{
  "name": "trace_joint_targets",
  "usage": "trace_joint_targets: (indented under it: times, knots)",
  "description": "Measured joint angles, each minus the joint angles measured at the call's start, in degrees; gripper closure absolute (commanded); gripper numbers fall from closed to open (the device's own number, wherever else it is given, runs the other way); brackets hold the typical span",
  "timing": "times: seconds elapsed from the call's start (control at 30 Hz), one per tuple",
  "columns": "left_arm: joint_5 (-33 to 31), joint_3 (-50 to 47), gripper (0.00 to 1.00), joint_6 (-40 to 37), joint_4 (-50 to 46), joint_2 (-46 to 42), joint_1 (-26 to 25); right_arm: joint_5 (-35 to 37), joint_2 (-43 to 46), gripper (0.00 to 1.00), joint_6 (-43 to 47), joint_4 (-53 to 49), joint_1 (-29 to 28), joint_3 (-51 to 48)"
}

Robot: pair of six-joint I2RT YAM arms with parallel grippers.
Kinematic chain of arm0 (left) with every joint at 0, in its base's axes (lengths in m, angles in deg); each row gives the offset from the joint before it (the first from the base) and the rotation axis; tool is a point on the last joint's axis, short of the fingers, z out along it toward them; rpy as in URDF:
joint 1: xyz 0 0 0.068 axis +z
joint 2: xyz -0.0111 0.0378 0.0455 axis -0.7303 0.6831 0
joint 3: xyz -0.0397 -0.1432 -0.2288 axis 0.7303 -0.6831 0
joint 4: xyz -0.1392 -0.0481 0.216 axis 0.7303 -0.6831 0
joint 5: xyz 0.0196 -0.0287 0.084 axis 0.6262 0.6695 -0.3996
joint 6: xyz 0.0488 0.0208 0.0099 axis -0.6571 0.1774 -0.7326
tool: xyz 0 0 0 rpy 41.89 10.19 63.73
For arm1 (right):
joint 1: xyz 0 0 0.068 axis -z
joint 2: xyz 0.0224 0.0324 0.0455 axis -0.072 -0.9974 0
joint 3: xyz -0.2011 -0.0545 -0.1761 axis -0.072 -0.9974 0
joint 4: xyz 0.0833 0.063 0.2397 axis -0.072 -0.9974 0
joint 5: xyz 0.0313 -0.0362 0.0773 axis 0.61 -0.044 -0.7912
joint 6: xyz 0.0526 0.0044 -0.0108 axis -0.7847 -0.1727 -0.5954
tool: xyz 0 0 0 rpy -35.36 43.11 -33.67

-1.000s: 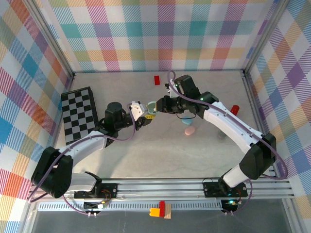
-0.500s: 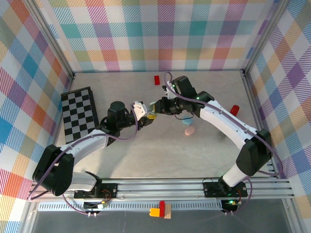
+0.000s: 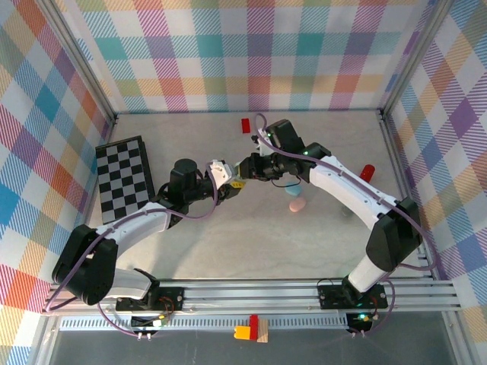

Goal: Insert wireless bluetooth earbuds into charging case

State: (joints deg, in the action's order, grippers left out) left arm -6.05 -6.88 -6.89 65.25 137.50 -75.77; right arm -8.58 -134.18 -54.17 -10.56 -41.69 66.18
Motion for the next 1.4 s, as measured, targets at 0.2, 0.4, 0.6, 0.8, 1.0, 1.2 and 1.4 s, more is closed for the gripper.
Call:
trace_joint_targets:
  times: [0.2, 0.4, 0.6, 0.8, 1.0, 1.2, 1.4]
  knots:
    - [-0.07, 0.0, 0.7, 0.07, 0.48, 0.02, 0.0, 0.44, 0.02, 0.67, 0.37, 0.0, 0.0, 0.02]
    - [-0.11, 0.0, 0.7, 0.66, 1.66, 0.26, 0.0, 2.4, 1.9, 0.64, 0.87, 0.13, 0.02, -0.72]
    - [-0.02, 0.0, 0.7, 1.38, 2.95, 0.26, 0.0, 3.23, 8.7, 0.66, 1.68, 1.46, 0.83, -4.09]
    - [0.55, 0.0, 0.7, 1.38, 2.97, 0.26, -0.02, 3.76, 7.87, 0.73, 1.68, 2.19, 1.9, -1.44]
    - [1.14, 0.0, 0.7, 1.38, 2.95, 0.26, -0.02, 3.3, 0.5, 0.73, 2.38, 1.97, 2.01, 6.43]
    - [1.09, -0.02, 0.7, 2.08, 3.06, 0.26, -0.02, 2.32, -2.8, 0.73, 3.41, 0.96, 2.01, 7.96]
    - [0.87, -0.04, 0.69, 3.78, 6.1, 0.28, -0.11, 1.07, -1.36, 0.73, 3.41, 0.9, 2.36, 5.92]
